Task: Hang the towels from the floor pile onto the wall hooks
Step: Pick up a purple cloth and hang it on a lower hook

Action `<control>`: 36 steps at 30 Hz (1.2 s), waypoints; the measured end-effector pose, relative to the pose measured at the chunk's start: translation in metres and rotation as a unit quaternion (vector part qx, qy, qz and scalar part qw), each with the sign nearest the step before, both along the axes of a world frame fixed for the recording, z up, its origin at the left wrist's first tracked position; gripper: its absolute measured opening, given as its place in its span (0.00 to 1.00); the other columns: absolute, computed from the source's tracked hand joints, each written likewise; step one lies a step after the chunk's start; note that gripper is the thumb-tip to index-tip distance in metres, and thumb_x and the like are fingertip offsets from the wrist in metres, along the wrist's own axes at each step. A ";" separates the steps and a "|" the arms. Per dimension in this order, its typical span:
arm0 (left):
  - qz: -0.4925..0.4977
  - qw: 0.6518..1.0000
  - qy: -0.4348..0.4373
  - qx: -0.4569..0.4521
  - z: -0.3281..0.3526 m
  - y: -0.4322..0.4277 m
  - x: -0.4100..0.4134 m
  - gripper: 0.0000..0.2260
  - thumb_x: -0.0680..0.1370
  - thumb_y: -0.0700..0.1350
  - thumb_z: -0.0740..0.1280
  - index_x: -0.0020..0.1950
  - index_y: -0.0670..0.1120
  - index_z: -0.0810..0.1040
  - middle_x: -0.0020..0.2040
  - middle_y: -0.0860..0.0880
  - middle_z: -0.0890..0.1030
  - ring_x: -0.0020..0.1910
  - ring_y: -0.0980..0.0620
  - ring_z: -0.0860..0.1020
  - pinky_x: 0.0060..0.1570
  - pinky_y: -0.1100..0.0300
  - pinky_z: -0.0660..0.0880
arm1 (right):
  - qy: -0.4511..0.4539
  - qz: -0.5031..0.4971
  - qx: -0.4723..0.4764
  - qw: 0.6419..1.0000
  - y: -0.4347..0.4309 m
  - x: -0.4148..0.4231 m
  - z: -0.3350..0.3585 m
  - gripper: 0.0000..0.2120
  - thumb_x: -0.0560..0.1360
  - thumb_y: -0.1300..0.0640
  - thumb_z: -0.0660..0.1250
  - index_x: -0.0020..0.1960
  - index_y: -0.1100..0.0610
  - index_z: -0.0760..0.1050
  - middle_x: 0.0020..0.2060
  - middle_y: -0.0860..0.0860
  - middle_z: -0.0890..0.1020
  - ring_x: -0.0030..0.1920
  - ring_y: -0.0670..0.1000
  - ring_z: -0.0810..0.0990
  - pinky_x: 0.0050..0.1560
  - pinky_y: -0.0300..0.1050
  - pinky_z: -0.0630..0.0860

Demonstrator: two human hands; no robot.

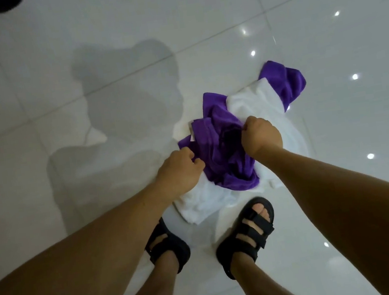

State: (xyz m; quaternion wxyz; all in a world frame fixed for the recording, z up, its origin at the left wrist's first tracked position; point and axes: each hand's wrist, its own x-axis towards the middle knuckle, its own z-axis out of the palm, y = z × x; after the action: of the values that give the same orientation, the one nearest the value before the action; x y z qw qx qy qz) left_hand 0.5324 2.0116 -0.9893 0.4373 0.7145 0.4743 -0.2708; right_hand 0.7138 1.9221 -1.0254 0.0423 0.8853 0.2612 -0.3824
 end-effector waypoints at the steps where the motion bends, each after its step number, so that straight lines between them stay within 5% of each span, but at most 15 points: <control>1: -0.001 1.000 0.005 0.001 0.010 0.003 0.001 0.09 0.78 0.50 0.60 0.45 0.45 0.71 0.42 0.47 0.76 0.41 0.48 0.75 0.44 0.52 0.75 | 0.006 -0.028 0.022 0.999 -0.002 -0.002 0.012 0.10 0.79 0.59 0.56 0.56 0.60 0.71 0.47 0.55 0.77 0.45 0.57 0.77 0.46 0.49 0.74; 7: 0.068 0.997 -0.020 -0.020 0.119 0.014 0.030 0.12 0.78 0.47 0.60 0.42 0.39 0.74 0.37 0.43 0.76 0.36 0.47 0.72 0.39 0.52 0.71 | 0.093 -0.193 0.252 0.944 -0.004 -0.010 0.139 0.09 0.82 0.56 0.55 0.51 0.62 0.68 0.37 0.52 0.75 0.35 0.49 0.73 0.30 0.36 0.68; 11: 0.113 0.989 -0.085 -0.036 0.222 0.024 0.062 0.08 0.78 0.46 0.61 0.41 0.43 0.74 0.36 0.48 0.74 0.37 0.48 0.72 0.37 0.57 0.66 | 0.108 -0.247 0.349 0.897 0.004 -0.004 0.245 0.07 0.82 0.58 0.55 0.49 0.61 0.68 0.36 0.49 0.73 0.35 0.47 0.72 0.34 0.33 0.70; 13: 0.129 0.982 -0.128 -0.047 0.274 0.029 0.071 0.12 0.75 0.44 0.67 0.58 0.45 0.75 0.45 0.53 0.76 0.43 0.53 0.74 0.45 0.60 0.69 | 0.113 -0.286 0.390 0.868 0.009 0.003 0.300 0.06 0.82 0.59 0.56 0.49 0.59 0.69 0.39 0.46 0.74 0.37 0.43 0.74 0.38 0.31 0.72; 15: 0.082 0.984 -0.150 -0.047 0.326 0.036 0.076 0.36 0.71 0.45 0.73 0.75 0.51 0.59 0.60 0.54 0.69 0.57 0.54 0.72 0.59 0.58 0.70 | 0.137 -0.310 0.423 0.840 0.018 0.013 0.357 0.05 0.81 0.58 0.57 0.50 0.58 0.70 0.43 0.47 0.76 0.43 0.45 0.77 0.45 0.35 0.74; 16: 0.040 0.987 -0.152 -0.027 0.352 0.039 0.078 0.42 0.69 0.47 0.75 0.77 0.53 0.56 0.66 0.53 0.65 0.63 0.53 0.69 0.64 0.54 0.69 | 0.159 -0.314 0.434 0.829 0.023 0.018 0.387 0.05 0.80 0.57 0.58 0.50 0.57 0.72 0.45 0.49 0.77 0.44 0.48 0.77 0.48 0.40 0.76; 18: -0.008 0.986 -0.169 0.006 0.403 0.045 0.084 0.35 0.69 0.50 0.75 0.72 0.52 0.65 0.72 0.50 0.64 0.70 0.49 0.65 0.68 0.49 0.66 | 0.205 -0.301 0.454 0.813 0.032 0.028 0.447 0.06 0.78 0.56 0.60 0.48 0.56 0.74 0.46 0.52 0.79 0.44 0.49 0.78 0.47 0.45 0.76; 21: 0.010 0.978 -0.207 -0.017 0.480 0.052 0.089 0.14 0.74 0.48 0.70 0.56 0.43 0.76 0.56 0.46 0.79 0.55 0.47 0.78 0.56 0.53 0.76 | 0.239 -0.261 0.493 0.795 0.039 0.044 0.534 0.06 0.77 0.56 0.61 0.45 0.55 0.75 0.43 0.51 0.79 0.40 0.47 0.77 0.40 0.41 0.74; 25: 0.058 0.964 -0.251 0.072 0.580 0.060 0.089 0.07 0.76 0.45 0.65 0.40 0.47 0.70 0.34 0.51 0.74 0.33 0.54 0.71 0.32 0.63 0.68 | 0.238 -0.220 0.519 0.791 0.034 0.057 0.619 0.06 0.78 0.55 0.63 0.44 0.55 0.74 0.40 0.51 0.79 0.38 0.48 0.76 0.39 0.42 0.73; 29: 0.074 0.945 -0.292 0.125 0.662 0.060 0.082 0.07 0.77 0.47 0.64 0.40 0.49 0.69 0.34 0.51 0.73 0.33 0.53 0.70 0.34 0.59 0.67 | 0.251 -0.139 0.505 0.814 0.026 0.046 0.675 0.20 0.69 0.41 0.74 0.51 0.55 0.75 0.43 0.50 0.83 0.40 0.48 0.82 0.40 0.41 0.80; 32: 0.134 0.914 -0.358 0.138 0.719 0.059 0.078 0.08 0.77 0.46 0.64 0.39 0.48 0.69 0.35 0.48 0.73 0.34 0.51 0.70 0.37 0.55 0.68 | 0.289 -0.052 0.467 0.834 0.021 0.027 0.703 0.31 0.59 0.41 0.81 0.57 0.48 0.75 0.49 0.46 0.84 0.48 0.48 0.84 0.47 0.45 0.82; 36: 0.290 0.844 -0.451 0.035 0.789 0.062 0.070 0.08 0.77 0.41 0.64 0.37 0.45 0.71 0.31 0.46 0.74 0.31 0.49 0.72 0.35 0.57 0.70 | 0.229 0.042 0.466 0.854 0.029 -0.011 0.738 0.24 0.60 0.40 0.79 0.51 0.48 0.79 0.44 0.46 0.84 0.43 0.45 0.82 0.44 0.39 0.79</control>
State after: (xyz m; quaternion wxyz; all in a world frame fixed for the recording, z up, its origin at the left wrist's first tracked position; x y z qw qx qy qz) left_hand 0.6022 2.0740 -0.2007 0.6363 0.6025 0.4196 0.2368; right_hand 0.7026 1.9512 -0.2877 -0.4202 0.6770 0.4477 -0.4058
